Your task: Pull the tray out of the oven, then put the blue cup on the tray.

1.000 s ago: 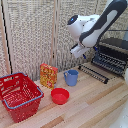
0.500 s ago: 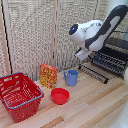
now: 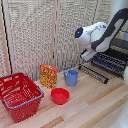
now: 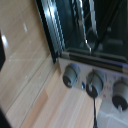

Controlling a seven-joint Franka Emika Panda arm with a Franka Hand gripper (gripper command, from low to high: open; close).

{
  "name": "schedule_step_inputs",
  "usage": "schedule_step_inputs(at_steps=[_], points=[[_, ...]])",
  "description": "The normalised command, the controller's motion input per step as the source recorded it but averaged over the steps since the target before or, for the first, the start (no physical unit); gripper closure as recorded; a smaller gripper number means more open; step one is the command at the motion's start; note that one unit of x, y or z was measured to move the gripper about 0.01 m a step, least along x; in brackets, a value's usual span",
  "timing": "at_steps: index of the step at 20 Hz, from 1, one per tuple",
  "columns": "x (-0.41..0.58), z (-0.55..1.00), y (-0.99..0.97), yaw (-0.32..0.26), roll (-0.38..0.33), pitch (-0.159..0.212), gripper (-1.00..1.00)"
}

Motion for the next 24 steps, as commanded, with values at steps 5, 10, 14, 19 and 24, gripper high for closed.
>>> schedule_step_inputs(at_steps=[5,10,14,19,24], points=[[0.266,-0.07,-0.77,0.103,-0.028,0.012,-1.00],[0.427,-0.25,-0.57,0.065,-0.004,0.104,-1.00],[0.496,-0.38,-0.36,0.028,-0.029,0.179,-1.00],[0.343,-0.24,-0.30,0.014,-0.048,0.144,-1.00],[0.051,0.08,-0.38,0.003,-0.001,0.035,-1.00]])
